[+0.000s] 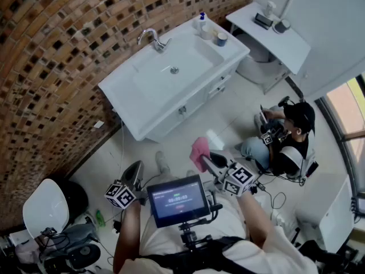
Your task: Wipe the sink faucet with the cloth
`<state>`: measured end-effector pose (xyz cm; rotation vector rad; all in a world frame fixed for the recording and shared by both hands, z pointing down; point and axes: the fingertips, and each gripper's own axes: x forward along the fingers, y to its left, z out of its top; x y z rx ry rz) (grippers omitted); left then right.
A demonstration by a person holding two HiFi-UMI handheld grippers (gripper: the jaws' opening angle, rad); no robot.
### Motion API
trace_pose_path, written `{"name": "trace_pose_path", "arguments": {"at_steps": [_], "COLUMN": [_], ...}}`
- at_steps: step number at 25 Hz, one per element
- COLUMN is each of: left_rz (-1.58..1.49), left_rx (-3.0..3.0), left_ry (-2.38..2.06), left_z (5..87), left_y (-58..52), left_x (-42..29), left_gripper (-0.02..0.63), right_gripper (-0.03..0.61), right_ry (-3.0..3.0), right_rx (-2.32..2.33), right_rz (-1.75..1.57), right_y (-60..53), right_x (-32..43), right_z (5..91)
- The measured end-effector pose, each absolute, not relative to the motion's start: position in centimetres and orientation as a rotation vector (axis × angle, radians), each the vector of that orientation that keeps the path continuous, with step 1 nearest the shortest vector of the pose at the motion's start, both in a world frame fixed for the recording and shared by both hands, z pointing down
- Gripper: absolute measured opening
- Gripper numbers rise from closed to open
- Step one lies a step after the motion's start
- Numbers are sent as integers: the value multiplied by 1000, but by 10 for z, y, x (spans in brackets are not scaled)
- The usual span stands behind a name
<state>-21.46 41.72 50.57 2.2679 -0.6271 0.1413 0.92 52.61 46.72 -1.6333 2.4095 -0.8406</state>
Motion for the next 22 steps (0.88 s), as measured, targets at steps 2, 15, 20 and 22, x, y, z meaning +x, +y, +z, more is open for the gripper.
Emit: {"name": "trace_pose_path", "arguments": {"at_steps": [2,15,20,22], "left_rz": [145,160,177,191], "left_rx": [2269,2320,2334,2351], "left_ry": [-619,-507,-464,-440], "left_z": [505,499,505,505], "left_y": [403,297,260,247], "left_x": [-213,-205,-209,-209], "left_gripper": [3,3,3,3], "right_gripper": [81,81,81,81], "right_ry": [2393,2376,2358,2356], "right_rx": [-1640,-1689,-1731,-1752], "right_rz": [-853,-874,-863,-862], "right_y": [516,425,390,377], "right_x": [8,-19,-30,-33], "right_z": [467,469,468,469]}}
